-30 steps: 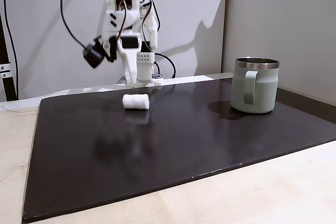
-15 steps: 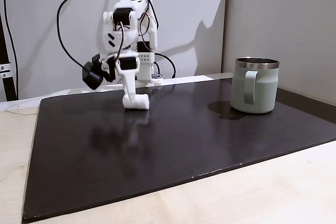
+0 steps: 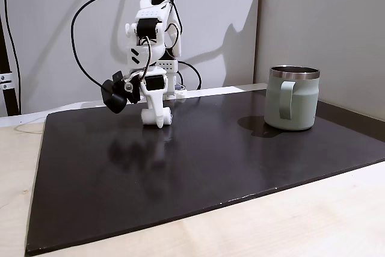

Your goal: Grasp a gauze and put it in the cup.

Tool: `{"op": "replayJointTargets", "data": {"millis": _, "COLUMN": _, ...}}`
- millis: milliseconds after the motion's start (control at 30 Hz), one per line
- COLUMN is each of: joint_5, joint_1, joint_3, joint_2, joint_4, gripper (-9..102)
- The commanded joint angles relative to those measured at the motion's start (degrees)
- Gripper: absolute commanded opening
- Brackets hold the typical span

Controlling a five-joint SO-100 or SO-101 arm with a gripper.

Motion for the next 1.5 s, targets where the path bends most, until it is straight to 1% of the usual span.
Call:
{"op": "replayJointTargets", "data": {"millis": 0, "joint_5": 0.3, "joint_1": 0.4, "joint_3": -0.3, "joint_2": 0.1, "joint_4": -0.6, "gripper": 13}}
{"op": "replayJointTargets", "data": {"millis": 67, "joint_5": 0.4, "joint_1": 0.6, "joint_3": -0.3, "joint_2": 0.2, "joint_4": -0.6, "gripper": 0}}
{"op": "replayJointTargets", "data": {"millis": 233, "joint_5": 0.3, "joint_1": 1.1, "joint_3": -0.3, "joint_2": 2.0, "joint_4": 1.1, "gripper": 0}}
{"op": "replayJointTargets", "data": {"millis": 367, "joint_5": -0.1, "joint_1": 0.4, "joint_3": -0.5, "joint_2": 9.0, "joint_4": 5.4, "gripper": 0}}
{"op": "replayJointTargets", "data": {"millis": 567, "joint_5": 1.4, "joint_1": -2.5, "joint_3": -9.1, "joint_2": 17.5, "joint_4": 18.2, "gripper": 0}}
{"op": "replayJointTargets", "data": {"millis": 700, "joint_5": 3.9, "joint_1": -4.7, "joint_3": -20.1, "joint_2": 18.0, "joint_4": 27.5, "gripper": 0}}
{"op": "replayJointTargets", "data": {"millis": 867, "joint_5": 7.1, "joint_1": -7.6, "joint_3": -34.7, "joint_2": 15.6, "joint_4": 37.2, "gripper": 0}}
{"op": "replayJointTargets", "data": {"millis": 1067, "joint_5": 12.7, "joint_1": -12.7, "joint_3": -46.3, "joint_2": 12.8, "joint_4": 38.1, "gripper": 0}}
{"op": "replayJointTargets", "data": {"millis": 1367, "joint_5": 24.0, "joint_1": -25.8, "joint_3": -62.3, "joint_2": -1.0, "joint_4": 38.1, "gripper": 0}}
{"op": "replayJointTargets", "data": {"millis": 1467, "joint_5": 26.0, "joint_1": -30.7, "joint_3": -67.3, "joint_2": -5.0, "joint_4": 38.1, "gripper": 0}}
